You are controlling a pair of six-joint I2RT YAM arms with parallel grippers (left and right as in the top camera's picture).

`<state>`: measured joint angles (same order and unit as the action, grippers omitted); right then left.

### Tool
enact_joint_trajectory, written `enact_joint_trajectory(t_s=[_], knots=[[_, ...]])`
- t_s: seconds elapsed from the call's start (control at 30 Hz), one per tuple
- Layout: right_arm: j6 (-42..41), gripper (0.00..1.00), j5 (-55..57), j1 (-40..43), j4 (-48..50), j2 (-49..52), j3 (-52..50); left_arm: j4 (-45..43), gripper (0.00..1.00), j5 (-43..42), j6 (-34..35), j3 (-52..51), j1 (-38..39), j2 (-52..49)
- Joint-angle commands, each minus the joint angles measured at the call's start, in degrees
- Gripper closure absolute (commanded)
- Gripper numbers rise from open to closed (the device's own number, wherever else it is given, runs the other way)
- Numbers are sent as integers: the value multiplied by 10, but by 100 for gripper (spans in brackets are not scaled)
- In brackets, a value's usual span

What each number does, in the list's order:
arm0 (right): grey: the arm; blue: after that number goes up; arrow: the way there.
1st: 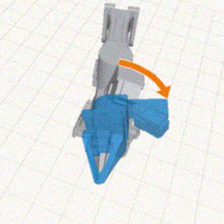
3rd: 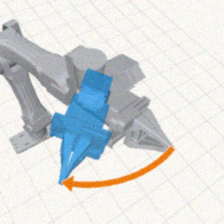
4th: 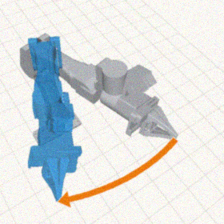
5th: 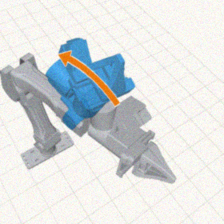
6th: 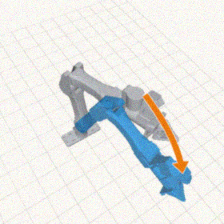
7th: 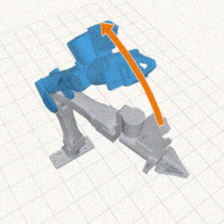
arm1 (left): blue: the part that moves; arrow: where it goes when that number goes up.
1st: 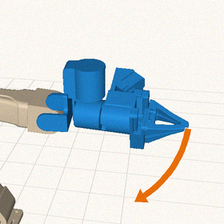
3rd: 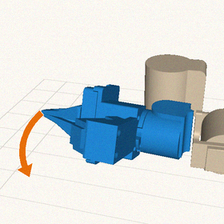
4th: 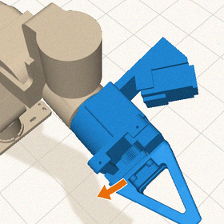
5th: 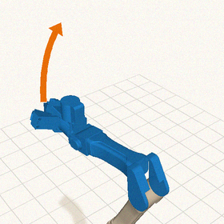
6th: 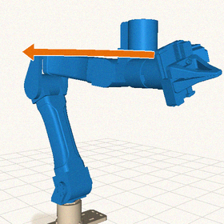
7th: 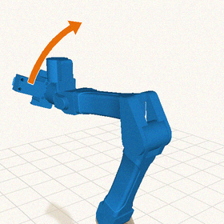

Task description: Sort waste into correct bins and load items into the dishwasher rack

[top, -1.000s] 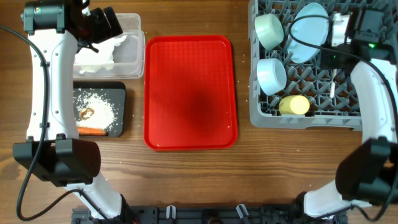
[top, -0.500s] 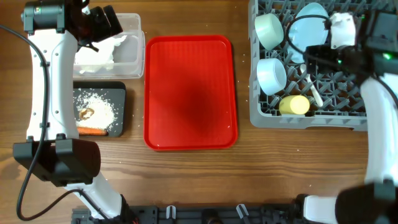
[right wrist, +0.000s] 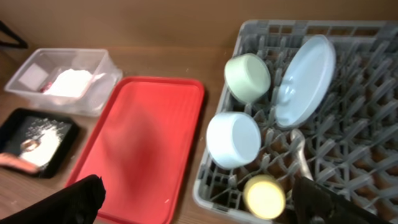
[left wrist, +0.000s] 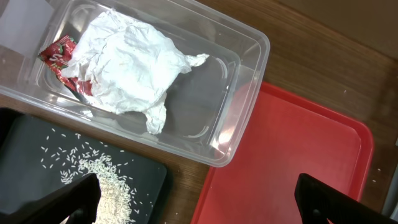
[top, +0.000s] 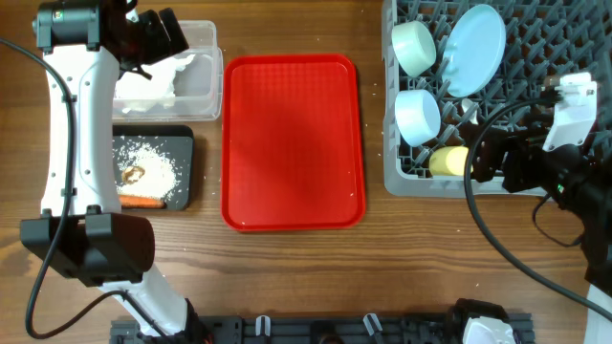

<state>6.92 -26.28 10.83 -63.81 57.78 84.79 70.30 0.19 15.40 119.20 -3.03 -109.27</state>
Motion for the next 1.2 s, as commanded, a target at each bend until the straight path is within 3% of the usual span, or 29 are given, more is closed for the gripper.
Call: enact_joint_trajectory(t_s=[0.0, 0.17, 0.37, 0.47, 0.67, 0.8, 1.17], knots=[[41, 0, 20, 1, 26, -10, 3, -2, 0, 8, 5, 4, 1, 0], [66, 0, 25, -10, 187, -74, -113, -2, 0, 8, 5, 4, 1, 0], [-40, 0, 23, -43, 599, -337, -579, -2, 0, 8, 5, 4, 1, 0], [-39, 0, 45, -50, 704, -451, -740, -2, 0, 8, 5, 4, 1, 0], [-39, 0, 111, -68, 707, -576, -836, -2, 0, 8, 5, 4, 1, 0], [-40, 0, 124, -79, 645, -576, -845, -2, 0, 8, 5, 4, 1, 0], [-39, 0, 124, -79, 650, -570, -845, -2, 0, 8, 5, 4, 1, 0]])
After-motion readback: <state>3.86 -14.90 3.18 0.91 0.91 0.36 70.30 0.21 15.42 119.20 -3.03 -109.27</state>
